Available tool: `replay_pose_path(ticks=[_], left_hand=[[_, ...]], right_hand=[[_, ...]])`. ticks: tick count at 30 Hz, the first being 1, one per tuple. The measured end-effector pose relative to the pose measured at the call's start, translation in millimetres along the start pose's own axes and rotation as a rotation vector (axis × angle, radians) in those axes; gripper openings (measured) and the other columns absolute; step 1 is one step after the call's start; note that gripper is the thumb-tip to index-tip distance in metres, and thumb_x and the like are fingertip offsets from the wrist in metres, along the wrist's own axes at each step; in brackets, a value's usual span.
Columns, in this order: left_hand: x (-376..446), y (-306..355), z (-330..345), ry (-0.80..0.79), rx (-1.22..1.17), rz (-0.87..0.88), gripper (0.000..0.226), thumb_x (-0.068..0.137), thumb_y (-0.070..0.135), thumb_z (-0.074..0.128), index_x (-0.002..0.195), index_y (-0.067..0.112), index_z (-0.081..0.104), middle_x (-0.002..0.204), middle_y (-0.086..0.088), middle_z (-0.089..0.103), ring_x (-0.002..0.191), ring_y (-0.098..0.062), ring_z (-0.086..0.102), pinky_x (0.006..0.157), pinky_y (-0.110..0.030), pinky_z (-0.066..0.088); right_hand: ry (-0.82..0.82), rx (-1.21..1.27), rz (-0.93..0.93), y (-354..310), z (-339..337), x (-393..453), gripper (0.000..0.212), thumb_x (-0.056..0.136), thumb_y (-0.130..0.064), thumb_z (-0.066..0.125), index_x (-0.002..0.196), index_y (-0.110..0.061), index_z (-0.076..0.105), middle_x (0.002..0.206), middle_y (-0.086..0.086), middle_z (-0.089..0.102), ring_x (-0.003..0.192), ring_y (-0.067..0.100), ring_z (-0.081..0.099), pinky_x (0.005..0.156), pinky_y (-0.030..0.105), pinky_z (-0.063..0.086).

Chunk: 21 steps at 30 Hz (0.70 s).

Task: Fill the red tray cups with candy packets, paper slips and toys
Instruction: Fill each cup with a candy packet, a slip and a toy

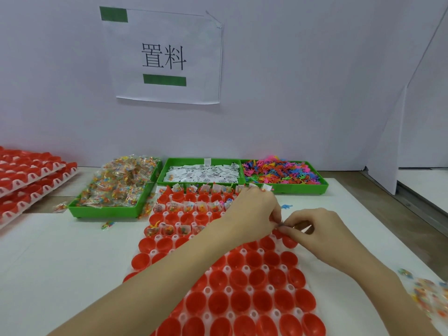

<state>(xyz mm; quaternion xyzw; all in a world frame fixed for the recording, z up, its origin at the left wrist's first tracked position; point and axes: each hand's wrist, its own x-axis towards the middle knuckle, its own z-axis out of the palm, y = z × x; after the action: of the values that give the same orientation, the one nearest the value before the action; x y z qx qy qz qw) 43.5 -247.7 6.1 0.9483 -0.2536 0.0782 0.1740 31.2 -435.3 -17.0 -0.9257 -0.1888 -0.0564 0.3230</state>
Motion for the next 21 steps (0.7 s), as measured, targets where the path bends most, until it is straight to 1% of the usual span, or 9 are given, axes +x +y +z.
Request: replay_pose_path(ticks=[1,3,6,8,10,13,16,19,21], left_hand=[[-1.4,-0.1,2.1,0.016,-0.008,-0.001,0.015,0.094,0.021,0.069,0.101,0.023,0.083,0.102,0.006,0.079,0.104,-0.023,0.062,0.107,-0.041,0.041],[-3.6,0.2,6.0,0.05,-0.02,-0.002,0.015,0.093,0.019,0.07,0.098,0.023,0.083,0.098,0.005,0.079,0.102,-0.023,0.062,0.103,-0.04,0.042],[-3.3,0.9,8.2,0.073,-0.002,0.003,0.013,0.092,0.02,0.071,0.098,0.023,0.082,0.096,0.005,0.078,0.102,-0.023,0.061,0.103,-0.038,0.04],[-1.1,2.1,7.4,0.073,0.02,0.006,0.012,0.091,0.022,0.073,0.099,0.023,0.082,0.097,0.005,0.078,0.104,-0.024,0.059,0.098,-0.032,0.038],[1.0,4.0,6.5,0.066,0.057,0.003,0.011,0.091,0.023,0.074,0.099,0.024,0.081,0.097,0.004,0.076,0.105,-0.024,0.057,0.095,-0.03,0.034],[3.2,7.4,6.6,0.056,0.111,-0.017,0.009,0.089,0.024,0.075,0.097,0.025,0.08,0.097,0.001,0.074,0.106,-0.026,0.056,0.096,-0.031,0.031],[4.6,10.0,6.6,0.072,0.138,-0.029,0.008,0.087,0.023,0.076,0.094,0.025,0.08,0.096,0.004,0.074,0.101,-0.024,0.06,0.097,-0.032,0.033],[5.7,10.4,5.0,0.077,0.124,-0.024,0.008,0.088,0.023,0.077,0.094,0.025,0.081,0.095,0.005,0.075,0.099,-0.023,0.062,0.103,-0.033,0.036],[6.0,8.5,1.6,0.048,0.089,-0.02,0.01,0.088,0.023,0.076,0.095,0.025,0.083,0.096,0.005,0.077,0.099,-0.022,0.064,0.107,-0.035,0.04]], right_hand=[[0.016,0.011,0.002,0.8,0.6,0.4,0.01,0.085,-0.026,0.082,0.078,-0.032,0.076,0.074,-0.024,0.072,0.072,-0.003,0.069,0.066,0.009,0.048],[0.053,0.042,0.014,2.8,1.3,0.6,0.014,0.083,-0.021,0.084,0.077,-0.028,0.073,0.074,-0.021,0.073,0.073,-0.002,0.069,0.066,0.008,0.048],[0.064,0.044,0.026,4.1,2.9,0.5,0.011,0.083,-0.021,0.084,0.083,-0.026,0.073,0.077,-0.015,0.074,0.075,-0.003,0.068,0.068,0.008,0.049],[0.059,0.035,0.035,4.4,4.9,0.7,0.012,0.083,-0.022,0.084,0.087,-0.025,0.074,0.08,-0.014,0.074,0.076,-0.004,0.067,0.068,0.008,0.049],[0.069,0.024,0.048,4.2,7.6,1.3,0.013,0.083,-0.021,0.084,0.088,-0.024,0.073,0.081,-0.012,0.074,0.075,-0.004,0.066,0.067,0.007,0.048],[0.103,0.018,0.078,4.0,12.1,1.7,0.014,0.082,-0.018,0.085,0.084,-0.022,0.072,0.078,-0.011,0.073,0.075,-0.003,0.064,0.066,0.008,0.048],[0.142,0.07,0.134,4.9,14.1,1.3,0.014,0.079,-0.018,0.087,0.075,-0.023,0.074,0.071,-0.012,0.073,0.07,-0.004,0.065,0.065,0.008,0.049],[0.151,0.085,0.147,3.9,13.7,0.7,0.014,0.078,-0.019,0.087,0.074,-0.025,0.076,0.07,-0.014,0.073,0.069,-0.005,0.066,0.063,0.007,0.048],[0.132,0.052,0.118,2.6,11.8,0.4,0.013,0.08,-0.021,0.086,0.073,-0.027,0.077,0.068,-0.016,0.073,0.069,-0.005,0.066,0.065,0.009,0.049]])
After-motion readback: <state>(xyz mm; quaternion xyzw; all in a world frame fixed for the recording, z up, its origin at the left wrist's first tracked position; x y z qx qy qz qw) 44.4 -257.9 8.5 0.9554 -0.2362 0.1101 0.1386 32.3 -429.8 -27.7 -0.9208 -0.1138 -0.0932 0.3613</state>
